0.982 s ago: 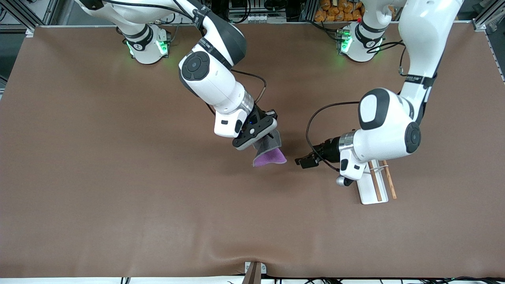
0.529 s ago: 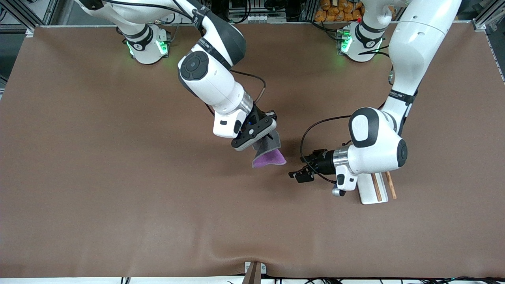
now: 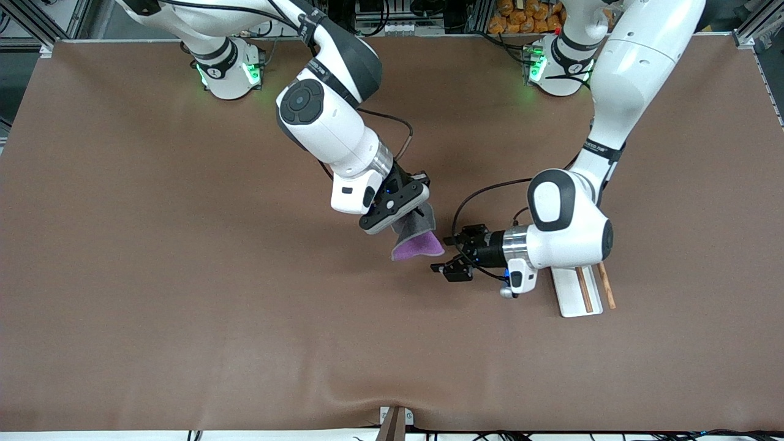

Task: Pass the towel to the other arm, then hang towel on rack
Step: 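Close the left gripper on the towel held by the right gripper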

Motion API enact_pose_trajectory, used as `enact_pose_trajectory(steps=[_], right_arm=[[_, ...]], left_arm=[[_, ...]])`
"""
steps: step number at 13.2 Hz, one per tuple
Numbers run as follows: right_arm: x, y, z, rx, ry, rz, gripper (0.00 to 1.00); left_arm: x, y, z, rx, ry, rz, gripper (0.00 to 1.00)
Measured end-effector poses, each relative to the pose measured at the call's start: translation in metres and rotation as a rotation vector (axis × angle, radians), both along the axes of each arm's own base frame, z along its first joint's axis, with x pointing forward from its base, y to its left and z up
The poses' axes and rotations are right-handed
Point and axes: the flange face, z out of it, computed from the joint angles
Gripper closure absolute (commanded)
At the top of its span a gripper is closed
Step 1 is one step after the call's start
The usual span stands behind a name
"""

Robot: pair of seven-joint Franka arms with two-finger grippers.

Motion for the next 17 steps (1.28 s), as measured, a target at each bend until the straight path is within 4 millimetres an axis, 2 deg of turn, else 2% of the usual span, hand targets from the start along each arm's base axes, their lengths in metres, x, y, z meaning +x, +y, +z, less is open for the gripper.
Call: enact_pose_trajectory(steps=[1,3,4,8,10,13,15,16,17], right_arm=[[0.0,0.0,0.0,0.0,0.0,0.0,1.0],[0.0,0.0,0.001,0.001,-0.001,0.0,1.0],[0.0,0.0,0.001,0.001,-0.001,0.0,1.0],[0.001,0.0,0.002,0.003,-0.003,-0.001,1.0],[0.001,0.0,0.002,0.003,-0.003,-0.001,1.0],[0.001,0.0,0.003,0.003,-0.004,-0.001,1.0],[0.002,-0.001,0.003,0.003,-0.005,-0.003,1.0],[0.002,-0.001,0.003,0.003,-0.005,-0.003,1.0],[0.002,-0.001,0.003,0.003,-0.006,-0.003,1.0]], left_arm=[[-0.004,-0.008,0.0,0.002,0.012,-0.002,0.14],[-0.008,-0.015,-0.001,0.004,0.025,-0.003,0.28],[-0.009,-0.016,-0.003,0.005,0.033,-0.002,0.32],[-0.011,-0.018,-0.012,0.014,0.077,0.02,0.32],[-0.013,-0.021,-0.012,0.017,0.099,0.034,0.36],[-0.015,-0.024,-0.013,0.021,0.118,0.045,0.49],[-0.014,-0.025,-0.012,0.023,0.137,0.062,0.55],[-0.014,-0.025,-0.011,0.023,0.139,0.065,0.61],[-0.013,-0.026,-0.01,0.022,0.14,0.067,0.72]])
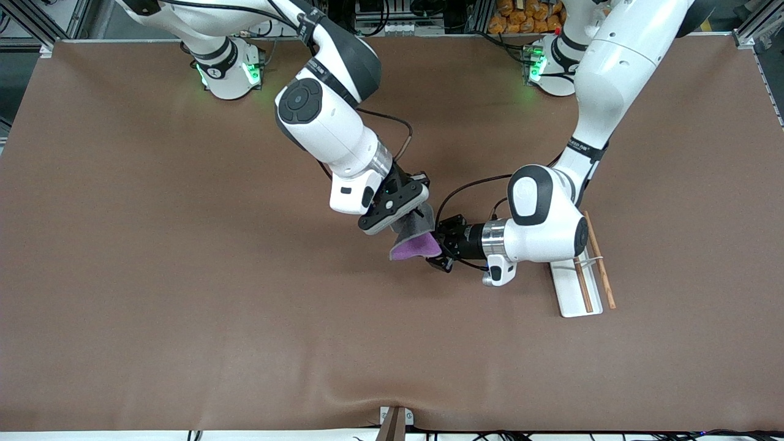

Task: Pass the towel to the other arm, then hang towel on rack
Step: 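Close the left gripper on the towel held by the right gripper, then open the right gripper and withdraw while the left gripper carries towel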

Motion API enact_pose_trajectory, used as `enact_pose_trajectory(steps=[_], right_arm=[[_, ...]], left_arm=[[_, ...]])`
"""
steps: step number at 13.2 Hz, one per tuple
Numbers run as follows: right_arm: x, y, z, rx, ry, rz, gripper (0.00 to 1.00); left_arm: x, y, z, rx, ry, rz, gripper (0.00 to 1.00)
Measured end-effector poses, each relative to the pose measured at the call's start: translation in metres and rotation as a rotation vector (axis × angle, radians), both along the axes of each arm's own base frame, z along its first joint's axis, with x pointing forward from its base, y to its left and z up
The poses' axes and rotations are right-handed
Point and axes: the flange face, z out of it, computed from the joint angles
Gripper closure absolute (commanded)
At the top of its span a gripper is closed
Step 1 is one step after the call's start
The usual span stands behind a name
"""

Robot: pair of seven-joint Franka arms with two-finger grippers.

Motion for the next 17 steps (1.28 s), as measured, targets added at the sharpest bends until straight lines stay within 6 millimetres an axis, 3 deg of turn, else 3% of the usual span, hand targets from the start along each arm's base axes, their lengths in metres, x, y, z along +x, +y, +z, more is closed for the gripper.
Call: enact_pose_trajectory(steps=[2,9,13,15,17], right_arm=[[0.0,0.0,0.001,0.001,-0.001,0.0,1.0],[0.002,-0.002,0.001,0.0,-0.003,-0.003,1.0],[0.003,-0.003,0.001,-0.001,-0.003,-0.005,0.99],[0.003,-0.003,0.001,-0.002,-0.003,-0.007,0.01],[0.005,-0.006,0.001,-0.003,-0.003,-0.011,0.0]], left_arm=[[0.001,0.0,0.002,-0.002,-0.003,0.002,1.0],[0.013,0.005,0.017,-0.001,-0.044,0.006,1.0],[0.031,0.032,0.041,0.117,-0.167,-0.058,1.0],[0.036,0.046,0.061,0.168,-0.219,-0.092,1.0],[0.039,0.066,0.09,0.222,-0.257,-0.138,1.0]])
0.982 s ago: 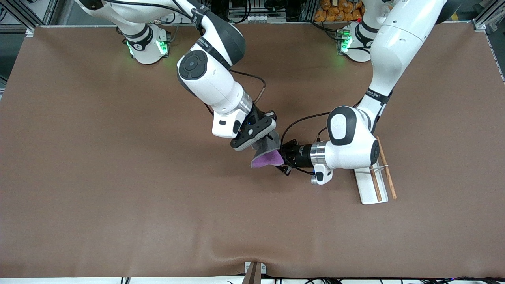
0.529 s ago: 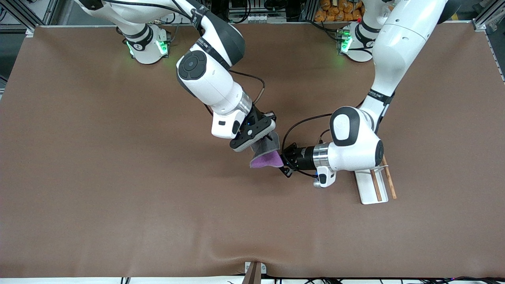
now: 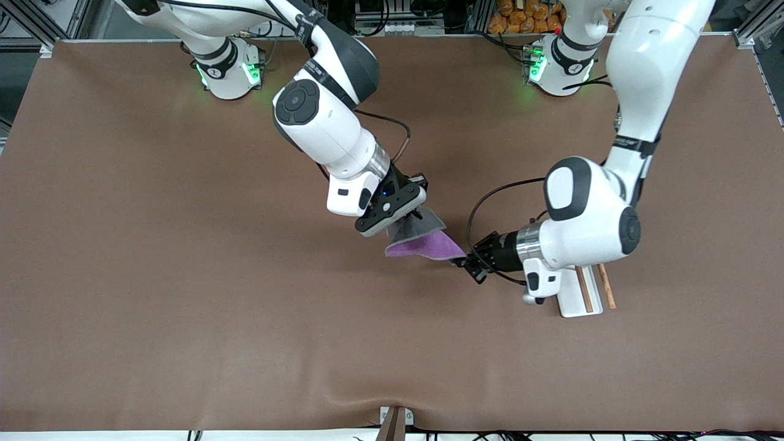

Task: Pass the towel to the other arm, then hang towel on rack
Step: 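Open the right gripper and withdraw while the left gripper carries towel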

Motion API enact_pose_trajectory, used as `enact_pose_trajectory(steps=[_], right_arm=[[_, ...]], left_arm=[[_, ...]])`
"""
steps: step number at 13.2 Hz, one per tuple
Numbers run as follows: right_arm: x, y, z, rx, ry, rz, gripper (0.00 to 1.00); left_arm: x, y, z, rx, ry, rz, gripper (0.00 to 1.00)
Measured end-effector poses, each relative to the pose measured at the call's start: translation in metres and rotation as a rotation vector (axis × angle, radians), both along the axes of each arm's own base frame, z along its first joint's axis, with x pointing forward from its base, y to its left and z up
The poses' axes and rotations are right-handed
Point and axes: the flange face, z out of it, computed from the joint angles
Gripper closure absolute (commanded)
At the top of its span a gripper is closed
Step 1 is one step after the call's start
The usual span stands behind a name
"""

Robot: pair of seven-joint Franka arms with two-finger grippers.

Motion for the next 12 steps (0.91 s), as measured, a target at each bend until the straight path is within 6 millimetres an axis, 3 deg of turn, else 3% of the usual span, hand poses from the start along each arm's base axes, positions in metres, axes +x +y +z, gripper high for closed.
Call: enact_pose_trajectory(steps=[3,8,12], right_arm=[[0.006,-0.007,0.0,-0.002,0.0,-0.012,0.0],[0.022,-0.031,0.005,-0.013,0.011,-0.043,0.0],[0.035,-0.058,0.015,-0.037,0.039,-0.068,0.0]], left_arm=[[0.0,0.033,0.042,0.073,-0.035,-0.042,1.0],[-0.013,0.049,0.097,0.206,-0.155,-0.185,1.0],[-0.018,0.061,0.101,0.408,-0.23,-0.387,1.0]])
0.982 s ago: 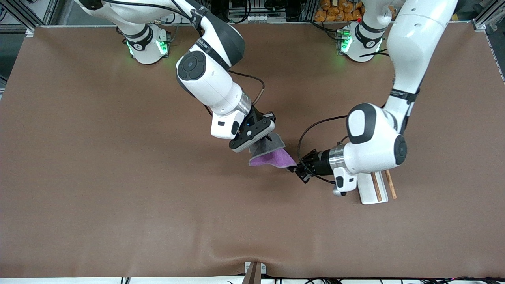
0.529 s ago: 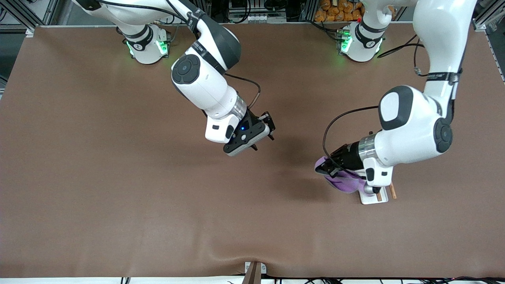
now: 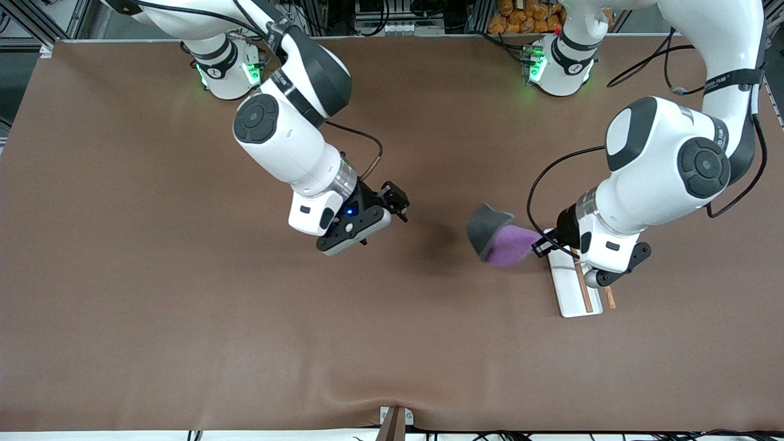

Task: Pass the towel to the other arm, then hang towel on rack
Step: 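Open the right gripper and withdraw while the left gripper carries towel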

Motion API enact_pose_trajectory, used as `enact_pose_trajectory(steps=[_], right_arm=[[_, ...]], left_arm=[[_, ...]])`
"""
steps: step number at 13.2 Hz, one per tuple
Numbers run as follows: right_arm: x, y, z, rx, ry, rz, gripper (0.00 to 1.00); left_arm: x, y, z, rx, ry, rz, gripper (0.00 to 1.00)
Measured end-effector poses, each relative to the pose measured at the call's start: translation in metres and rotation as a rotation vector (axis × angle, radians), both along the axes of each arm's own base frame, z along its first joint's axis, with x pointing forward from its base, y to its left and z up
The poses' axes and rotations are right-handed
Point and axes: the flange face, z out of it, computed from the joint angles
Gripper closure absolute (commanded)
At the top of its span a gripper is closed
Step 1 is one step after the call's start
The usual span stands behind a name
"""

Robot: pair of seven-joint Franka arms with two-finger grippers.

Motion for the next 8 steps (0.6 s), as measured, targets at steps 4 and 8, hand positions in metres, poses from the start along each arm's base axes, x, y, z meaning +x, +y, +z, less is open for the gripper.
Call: enact_pose_trajectory(steps=[4,8], right_arm=[[0.01,-0.039,0.015,-0.041,0.05,-0.028,0.0],[0.022,-0.098,0.036,-0.094,0.107,-0.047,0.0]], left_arm=[[0.0,0.008,-0.006,0.026,0.003,-0.084,1.0],[0.004,0.035,-0.005,0.055,0.005,-0.161,1.0]])
